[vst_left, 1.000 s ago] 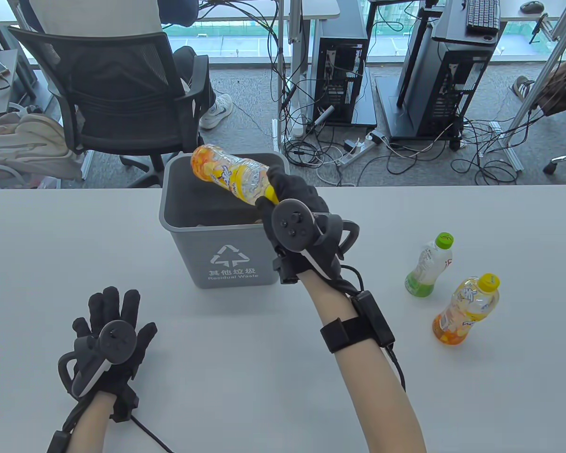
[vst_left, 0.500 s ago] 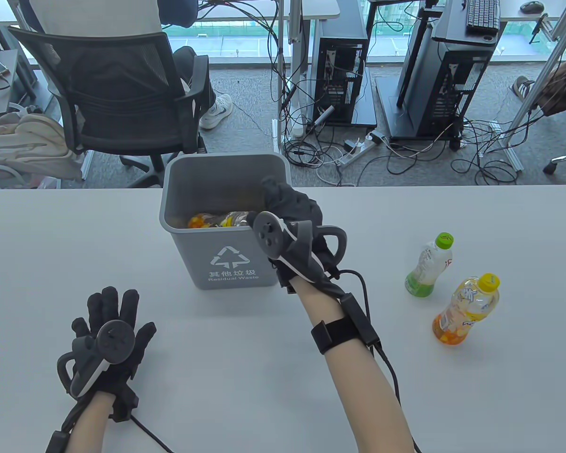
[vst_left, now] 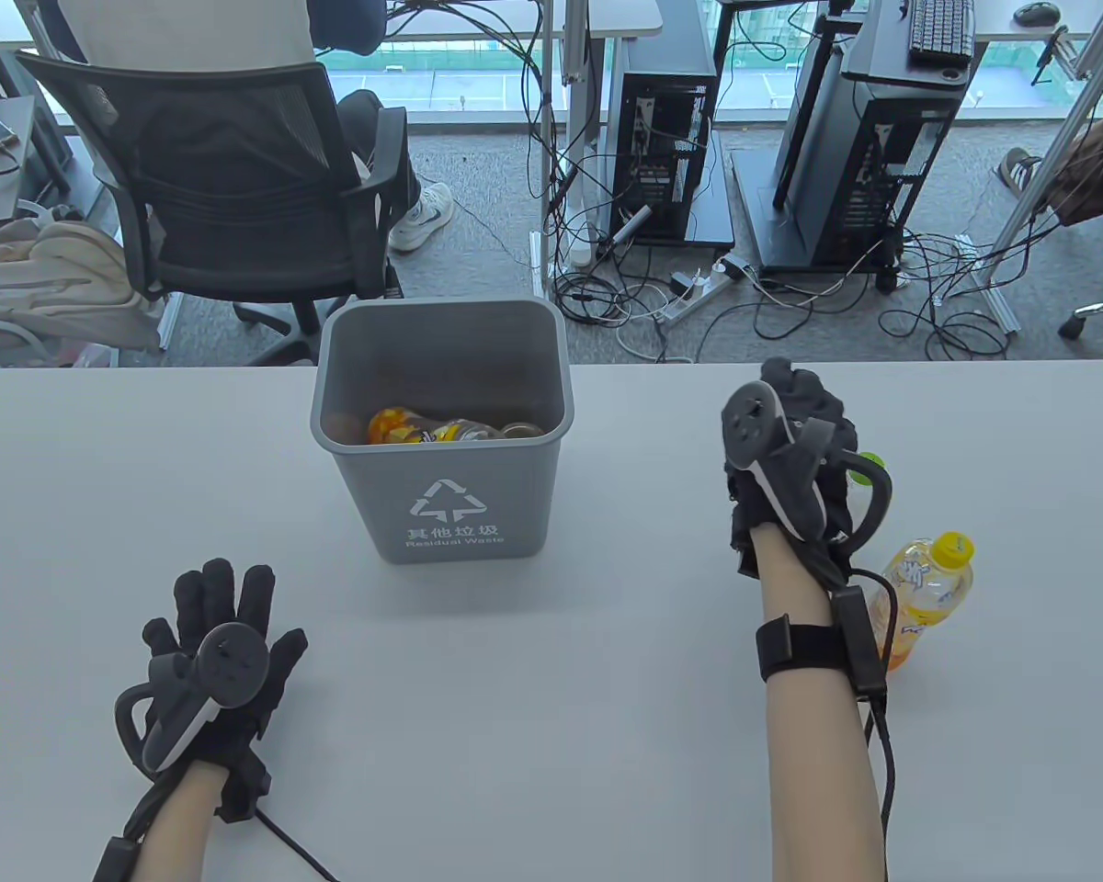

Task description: Place bottles in bin

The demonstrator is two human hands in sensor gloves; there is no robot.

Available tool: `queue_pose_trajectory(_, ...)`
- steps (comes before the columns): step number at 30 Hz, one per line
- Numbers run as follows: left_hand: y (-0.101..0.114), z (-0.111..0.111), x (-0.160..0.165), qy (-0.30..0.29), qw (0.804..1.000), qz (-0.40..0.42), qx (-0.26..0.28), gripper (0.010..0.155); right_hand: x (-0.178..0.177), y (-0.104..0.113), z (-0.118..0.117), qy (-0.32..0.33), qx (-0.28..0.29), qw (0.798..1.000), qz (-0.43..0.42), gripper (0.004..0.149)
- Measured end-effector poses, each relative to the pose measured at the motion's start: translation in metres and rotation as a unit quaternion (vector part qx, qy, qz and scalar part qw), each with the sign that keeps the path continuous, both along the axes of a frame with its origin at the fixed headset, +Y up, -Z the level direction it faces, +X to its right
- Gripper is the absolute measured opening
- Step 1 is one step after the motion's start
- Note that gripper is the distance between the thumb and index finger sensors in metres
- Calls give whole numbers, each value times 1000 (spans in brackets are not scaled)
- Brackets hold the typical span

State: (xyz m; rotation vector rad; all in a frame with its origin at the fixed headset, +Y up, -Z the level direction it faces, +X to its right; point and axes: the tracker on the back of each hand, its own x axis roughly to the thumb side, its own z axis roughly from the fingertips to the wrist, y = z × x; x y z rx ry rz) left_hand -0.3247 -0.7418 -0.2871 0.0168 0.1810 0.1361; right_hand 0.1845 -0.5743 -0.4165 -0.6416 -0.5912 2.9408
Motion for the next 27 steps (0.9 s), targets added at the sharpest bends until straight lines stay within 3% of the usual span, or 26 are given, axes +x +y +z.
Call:
queue_pose_trajectory(5, -1, 0, 1, 1, 1000, -3, -5, 78, 27, -30, -4, -59, -47, 993, 95, 67)
queue_pose_trajectory(11, -2, -1, 3, 1, 1000, -11, -14, 78, 38, -53, -14, -94, -135, 983, 82, 65)
queue_pose_trajectory(13, -3, -1, 3, 1, 1000, -14, -15, 78, 34, -58, -15, -96, -125, 981, 109, 59)
queue_pose_trajectory(16, -3, -2, 4, -1, 1000, -16, -16, 79, 29, -59, -17, -96, -129, 975, 151, 53)
queue_pose_trajectory(27, -2, -2, 3, 0, 1000, -8, -11, 79, 20, -45, -16, -74, -107, 983, 130, 46)
